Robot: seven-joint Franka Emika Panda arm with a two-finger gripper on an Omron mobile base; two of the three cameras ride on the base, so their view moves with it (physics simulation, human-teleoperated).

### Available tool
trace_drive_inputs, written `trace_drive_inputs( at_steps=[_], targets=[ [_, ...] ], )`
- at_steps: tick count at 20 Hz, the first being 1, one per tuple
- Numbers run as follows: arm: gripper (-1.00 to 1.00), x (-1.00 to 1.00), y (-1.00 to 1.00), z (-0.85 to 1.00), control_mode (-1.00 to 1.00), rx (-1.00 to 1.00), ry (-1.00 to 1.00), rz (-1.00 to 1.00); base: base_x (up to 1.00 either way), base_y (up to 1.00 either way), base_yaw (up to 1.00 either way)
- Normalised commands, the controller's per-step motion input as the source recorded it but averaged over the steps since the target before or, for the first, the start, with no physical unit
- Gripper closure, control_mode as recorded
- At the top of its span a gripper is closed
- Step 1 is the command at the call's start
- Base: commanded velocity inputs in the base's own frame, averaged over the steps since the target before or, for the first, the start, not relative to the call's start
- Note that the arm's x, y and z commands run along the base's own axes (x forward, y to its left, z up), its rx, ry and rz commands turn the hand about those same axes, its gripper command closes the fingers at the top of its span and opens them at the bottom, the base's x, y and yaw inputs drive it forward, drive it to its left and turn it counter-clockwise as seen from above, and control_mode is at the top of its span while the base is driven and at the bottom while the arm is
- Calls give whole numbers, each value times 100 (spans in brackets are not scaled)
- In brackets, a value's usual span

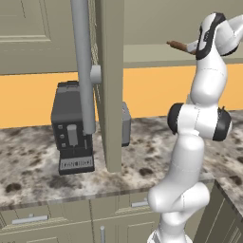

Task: Open the cabinet, retrieve the rolling pin, and place it next to the meat on the cutting board to prepare for tenderizing.

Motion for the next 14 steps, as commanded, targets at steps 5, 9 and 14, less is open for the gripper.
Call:
trace_drive_inputs(
  at_steps=[5, 9, 14],
  targets=[
    [-100, 12, 0, 0, -100, 0, 1, 3, 0, 0, 0],
    [100, 1, 0, -6, -100, 0, 0, 2, 0, 0, 0],
    [100, 0, 0, -17, -100, 0, 0, 3, 0, 0, 0]
  ],
)
